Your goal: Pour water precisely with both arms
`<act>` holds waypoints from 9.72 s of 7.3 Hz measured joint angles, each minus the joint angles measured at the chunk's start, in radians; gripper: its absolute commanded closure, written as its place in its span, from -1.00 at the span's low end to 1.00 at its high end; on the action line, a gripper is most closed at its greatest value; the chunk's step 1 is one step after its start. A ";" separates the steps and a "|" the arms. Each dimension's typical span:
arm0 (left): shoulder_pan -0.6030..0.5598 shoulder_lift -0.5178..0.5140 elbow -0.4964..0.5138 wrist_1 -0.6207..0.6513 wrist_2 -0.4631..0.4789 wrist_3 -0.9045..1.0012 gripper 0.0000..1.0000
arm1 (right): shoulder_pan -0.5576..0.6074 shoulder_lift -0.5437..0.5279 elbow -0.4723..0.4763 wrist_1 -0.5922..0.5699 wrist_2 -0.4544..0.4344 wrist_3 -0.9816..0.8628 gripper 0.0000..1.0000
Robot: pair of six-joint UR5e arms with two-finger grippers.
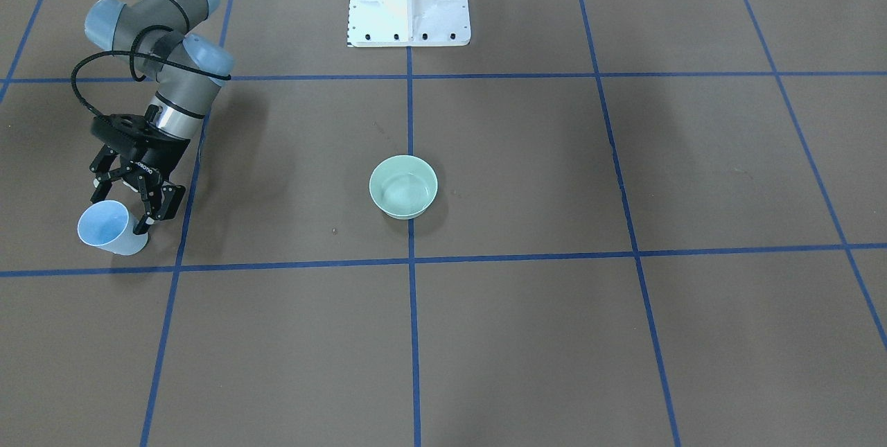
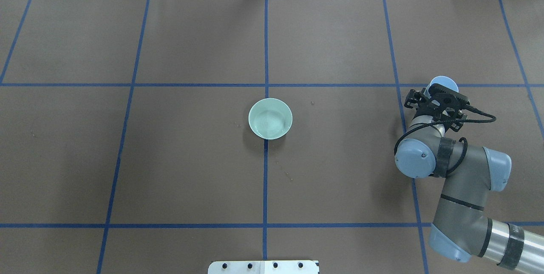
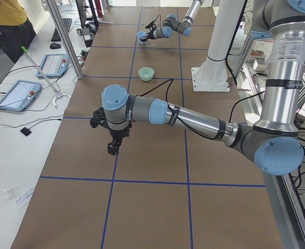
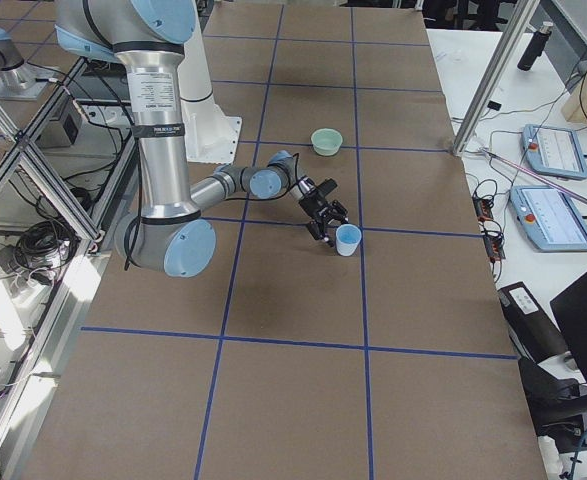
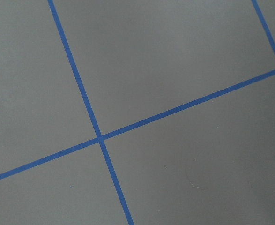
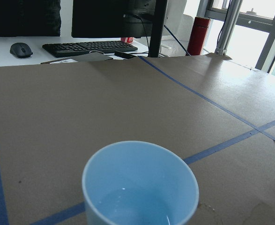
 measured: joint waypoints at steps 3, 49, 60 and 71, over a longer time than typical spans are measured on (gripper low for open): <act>0.000 0.001 -0.002 0.000 0.000 0.000 -1.00 | 0.018 0.042 -0.059 0.000 0.000 -0.001 -1.00; 0.000 0.041 -0.022 0.003 0.002 0.002 -1.00 | -0.010 0.268 0.091 0.599 0.727 -1.554 1.00; 0.000 0.042 -0.023 0.003 0.002 0.002 -1.00 | -0.004 0.420 0.085 0.141 0.763 -1.622 1.00; 0.000 0.042 -0.020 0.003 0.002 0.002 -1.00 | -0.001 0.553 -0.008 -0.058 0.773 -1.675 1.00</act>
